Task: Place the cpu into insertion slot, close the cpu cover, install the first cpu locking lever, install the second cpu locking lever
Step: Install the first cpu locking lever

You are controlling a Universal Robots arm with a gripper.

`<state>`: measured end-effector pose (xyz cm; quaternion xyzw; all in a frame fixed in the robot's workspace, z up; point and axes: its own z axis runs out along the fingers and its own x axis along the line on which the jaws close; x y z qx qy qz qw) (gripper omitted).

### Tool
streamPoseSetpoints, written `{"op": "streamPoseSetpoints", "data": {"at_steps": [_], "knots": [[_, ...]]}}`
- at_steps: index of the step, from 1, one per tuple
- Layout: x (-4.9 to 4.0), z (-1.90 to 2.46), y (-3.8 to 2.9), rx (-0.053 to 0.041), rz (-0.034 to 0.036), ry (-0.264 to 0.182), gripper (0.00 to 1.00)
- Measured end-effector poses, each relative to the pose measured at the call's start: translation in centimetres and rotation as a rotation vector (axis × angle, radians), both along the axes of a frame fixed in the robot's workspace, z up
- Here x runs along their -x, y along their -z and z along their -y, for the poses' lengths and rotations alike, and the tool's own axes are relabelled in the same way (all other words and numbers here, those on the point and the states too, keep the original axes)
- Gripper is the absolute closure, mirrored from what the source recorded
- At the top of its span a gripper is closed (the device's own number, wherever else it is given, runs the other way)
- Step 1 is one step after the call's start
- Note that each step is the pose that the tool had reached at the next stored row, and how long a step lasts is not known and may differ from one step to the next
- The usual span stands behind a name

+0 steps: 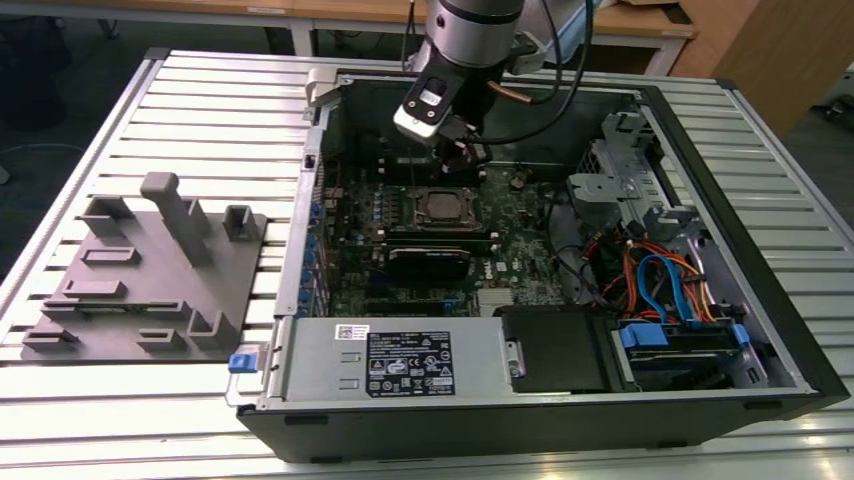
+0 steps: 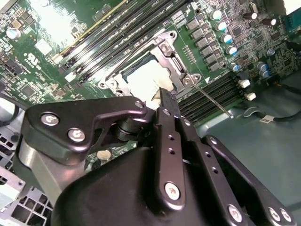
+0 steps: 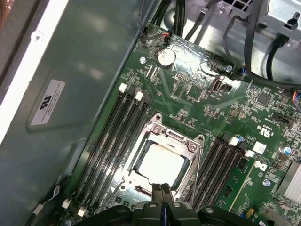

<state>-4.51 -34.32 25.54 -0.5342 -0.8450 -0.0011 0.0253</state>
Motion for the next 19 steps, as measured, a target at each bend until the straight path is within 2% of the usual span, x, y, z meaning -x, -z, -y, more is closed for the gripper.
{"op": "streamPoseSetpoints", "data": {"at_steps": [4, 9, 19], "knots": [[0.66, -0.01, 0.00, 0.0000, 0.0013, -0.005, 0.90], [0.79, 0.00, 0.00, -0.0013, 0.0020, -0.033, 0.90], [0.79, 0.00, 0.05, -0.0018, 0.0019, -0.195, 0.90]]}}
